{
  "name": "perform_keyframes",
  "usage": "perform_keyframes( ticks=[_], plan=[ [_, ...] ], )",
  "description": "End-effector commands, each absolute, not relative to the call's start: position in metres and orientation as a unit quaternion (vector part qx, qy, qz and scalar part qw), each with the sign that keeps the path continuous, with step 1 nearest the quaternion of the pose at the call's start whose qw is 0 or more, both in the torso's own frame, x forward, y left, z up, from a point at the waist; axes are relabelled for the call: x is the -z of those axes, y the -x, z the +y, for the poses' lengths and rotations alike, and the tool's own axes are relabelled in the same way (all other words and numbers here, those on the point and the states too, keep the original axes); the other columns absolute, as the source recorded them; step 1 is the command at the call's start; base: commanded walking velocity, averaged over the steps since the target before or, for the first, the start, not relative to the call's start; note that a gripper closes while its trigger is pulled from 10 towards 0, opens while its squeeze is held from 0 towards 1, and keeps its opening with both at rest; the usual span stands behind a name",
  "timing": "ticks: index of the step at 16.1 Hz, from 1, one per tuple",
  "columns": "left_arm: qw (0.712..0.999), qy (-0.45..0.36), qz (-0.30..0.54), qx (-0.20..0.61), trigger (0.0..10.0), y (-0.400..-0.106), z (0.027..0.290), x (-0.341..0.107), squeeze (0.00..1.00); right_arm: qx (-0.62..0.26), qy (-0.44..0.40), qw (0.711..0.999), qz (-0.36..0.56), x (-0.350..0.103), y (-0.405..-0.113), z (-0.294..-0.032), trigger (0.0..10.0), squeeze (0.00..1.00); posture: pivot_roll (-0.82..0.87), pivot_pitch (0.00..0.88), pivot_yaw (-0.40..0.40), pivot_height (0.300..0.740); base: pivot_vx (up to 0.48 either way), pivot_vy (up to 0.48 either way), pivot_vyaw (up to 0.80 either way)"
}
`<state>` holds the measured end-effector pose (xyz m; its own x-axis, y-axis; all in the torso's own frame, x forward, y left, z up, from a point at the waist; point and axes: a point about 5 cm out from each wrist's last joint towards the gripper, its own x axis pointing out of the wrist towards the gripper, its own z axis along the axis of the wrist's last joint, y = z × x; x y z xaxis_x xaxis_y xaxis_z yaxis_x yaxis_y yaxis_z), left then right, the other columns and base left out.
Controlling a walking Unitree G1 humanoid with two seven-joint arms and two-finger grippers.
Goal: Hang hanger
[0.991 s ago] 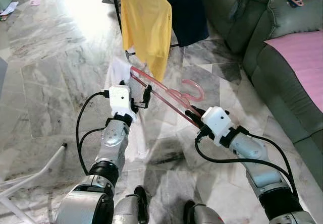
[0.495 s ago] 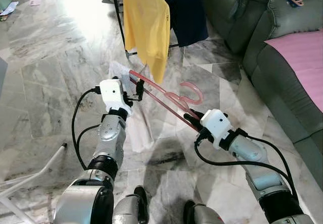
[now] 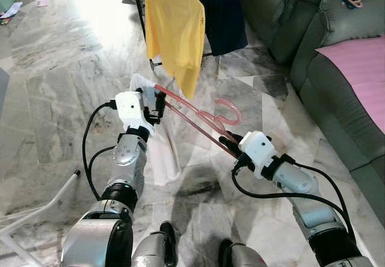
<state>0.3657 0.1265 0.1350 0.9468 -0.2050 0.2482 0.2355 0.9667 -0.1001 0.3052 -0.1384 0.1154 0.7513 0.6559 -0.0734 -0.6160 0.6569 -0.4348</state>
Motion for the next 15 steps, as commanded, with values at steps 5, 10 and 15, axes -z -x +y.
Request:
perform_keyframes(
  ticks=[5,10,15],
  plan=[
    [0.979,0.046,-0.113,0.161,10.0,-0.356,0.132,-0.124,0.00,-0.355,0.219,0.907,-0.058,-0.120,-0.306,-0.136,0.0,0.00,-0.13,0.198,0.058,0.740,0.000,0.000,0.00],
    [0.982,0.051,-0.114,0.142,0.0,-0.361,0.142,-0.129,0.00,-0.358,0.218,0.906,-0.058,-0.119,-0.305,-0.134,0.0,0.00,-0.14,0.198,0.058,0.740,0.000,0.000,0.00],
    [0.982,0.063,-0.115,0.138,0.0,-0.362,0.144,-0.130,0.00,-0.355,0.217,0.907,-0.056,-0.118,-0.303,-0.136,0.0,0.00,-0.15,0.203,0.062,0.740,0.000,0.000,0.00]
  ],
)
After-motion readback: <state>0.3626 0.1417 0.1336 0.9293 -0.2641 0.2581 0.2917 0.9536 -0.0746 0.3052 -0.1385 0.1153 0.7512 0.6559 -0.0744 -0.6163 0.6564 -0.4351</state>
